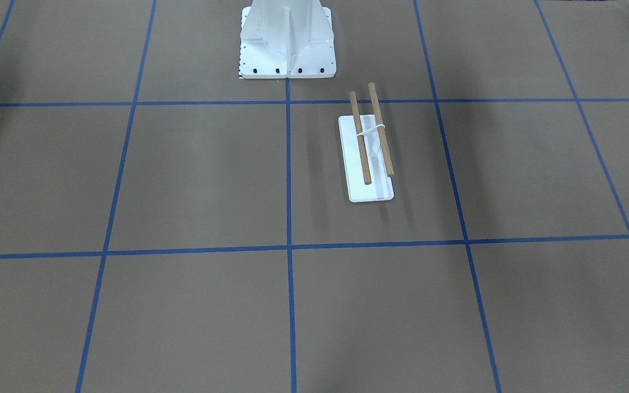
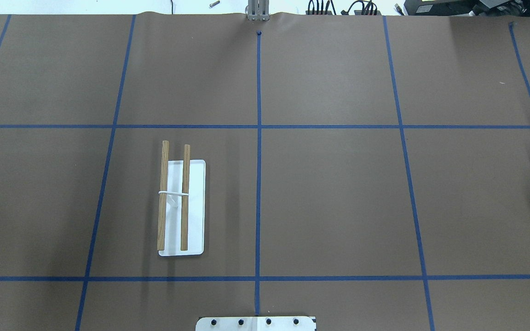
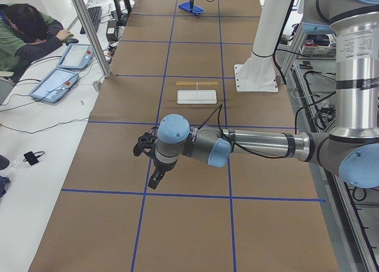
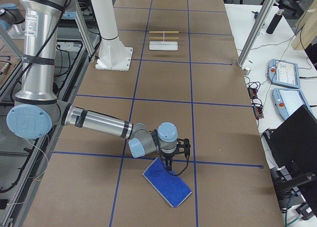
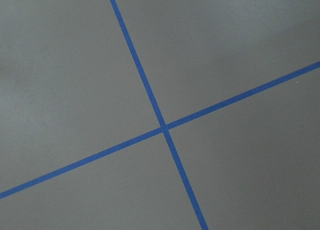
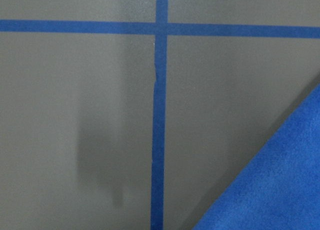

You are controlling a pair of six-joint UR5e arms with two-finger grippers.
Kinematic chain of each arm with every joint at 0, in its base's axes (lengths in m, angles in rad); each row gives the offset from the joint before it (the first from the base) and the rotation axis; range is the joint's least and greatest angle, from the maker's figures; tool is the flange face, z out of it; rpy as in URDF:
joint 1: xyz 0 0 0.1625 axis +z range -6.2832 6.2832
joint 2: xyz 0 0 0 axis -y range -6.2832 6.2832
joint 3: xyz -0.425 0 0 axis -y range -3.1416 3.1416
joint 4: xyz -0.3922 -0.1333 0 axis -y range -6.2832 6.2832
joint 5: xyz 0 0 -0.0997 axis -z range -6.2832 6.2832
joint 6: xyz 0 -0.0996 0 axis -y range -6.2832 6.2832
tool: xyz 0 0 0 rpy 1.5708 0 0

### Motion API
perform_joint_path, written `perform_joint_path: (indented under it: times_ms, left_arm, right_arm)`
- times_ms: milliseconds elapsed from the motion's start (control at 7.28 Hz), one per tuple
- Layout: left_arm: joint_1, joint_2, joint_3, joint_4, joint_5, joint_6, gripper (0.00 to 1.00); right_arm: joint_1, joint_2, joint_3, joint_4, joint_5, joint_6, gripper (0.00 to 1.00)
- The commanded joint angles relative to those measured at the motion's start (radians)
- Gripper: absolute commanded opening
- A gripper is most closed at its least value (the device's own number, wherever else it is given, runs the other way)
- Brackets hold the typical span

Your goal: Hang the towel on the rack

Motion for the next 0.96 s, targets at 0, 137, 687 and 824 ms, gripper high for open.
perform_joint_path:
  times_ms: [0, 137, 687, 824]
  left_arm:
    - [0.000, 0.000, 0.001, 0.000, -0.011, 0.000, 0.98]
    - [0.000, 0.000, 0.003, 0.000, -0.011, 0.000, 0.98]
    - [0.000, 0.000, 0.003, 0.000, -0.020, -0.002, 0.98]
    - [0.000, 0.000, 0.004, 0.000, -0.020, -0.002, 0.98]
  right_arm:
    - [-0.011, -0.018, 0.005, 0.001, -0.001, 0.009, 0.90]
    - [-0.015, -0.025, 0.008, 0.001, -0.001, 0.009, 0.75]
    - [-0.040, -0.039, 0.009, 0.003, -0.001, 0.008, 0.56]
    - [-0.040, -0.042, 0.009, 0.001, -0.002, 0.009, 0.22]
